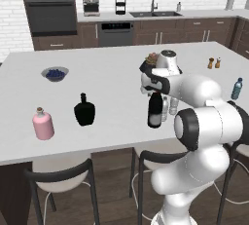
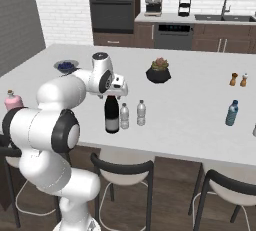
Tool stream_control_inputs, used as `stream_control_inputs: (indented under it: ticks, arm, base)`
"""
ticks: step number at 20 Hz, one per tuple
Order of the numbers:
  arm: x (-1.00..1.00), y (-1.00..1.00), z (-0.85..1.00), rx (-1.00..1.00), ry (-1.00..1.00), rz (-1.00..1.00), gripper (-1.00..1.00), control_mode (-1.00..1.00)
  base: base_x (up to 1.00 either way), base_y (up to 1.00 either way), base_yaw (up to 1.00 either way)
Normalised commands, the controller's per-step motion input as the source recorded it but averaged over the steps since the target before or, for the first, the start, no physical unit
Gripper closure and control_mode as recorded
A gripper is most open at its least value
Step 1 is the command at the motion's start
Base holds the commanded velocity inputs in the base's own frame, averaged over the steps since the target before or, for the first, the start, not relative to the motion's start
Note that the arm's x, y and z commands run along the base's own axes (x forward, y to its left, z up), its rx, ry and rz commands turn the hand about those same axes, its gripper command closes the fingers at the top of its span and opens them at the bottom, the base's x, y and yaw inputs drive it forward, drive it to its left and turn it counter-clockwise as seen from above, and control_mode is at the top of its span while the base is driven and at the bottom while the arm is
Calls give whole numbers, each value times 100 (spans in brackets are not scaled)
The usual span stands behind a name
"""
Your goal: Move the plastic bottles in the middle to the plastics group, and the glass bottles in the middle to the glass group.
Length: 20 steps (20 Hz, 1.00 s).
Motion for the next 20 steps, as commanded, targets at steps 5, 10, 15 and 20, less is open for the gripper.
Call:
stream_control_inputs:
  ticks: [5,10,15,20]
  arm:
    - [1,0,4,1,-5,0,-100,-100]
    - [0,0,12,0,-2,0,-100,-100]
    - [0,0,19,0,0,0,-100,-100]
    - [6,0,0,0,-4,0,-100,-100]
  base:
    - [0,0,0]
    - [0,0,0]
    - [0,0,0]
    - [0,0,0]
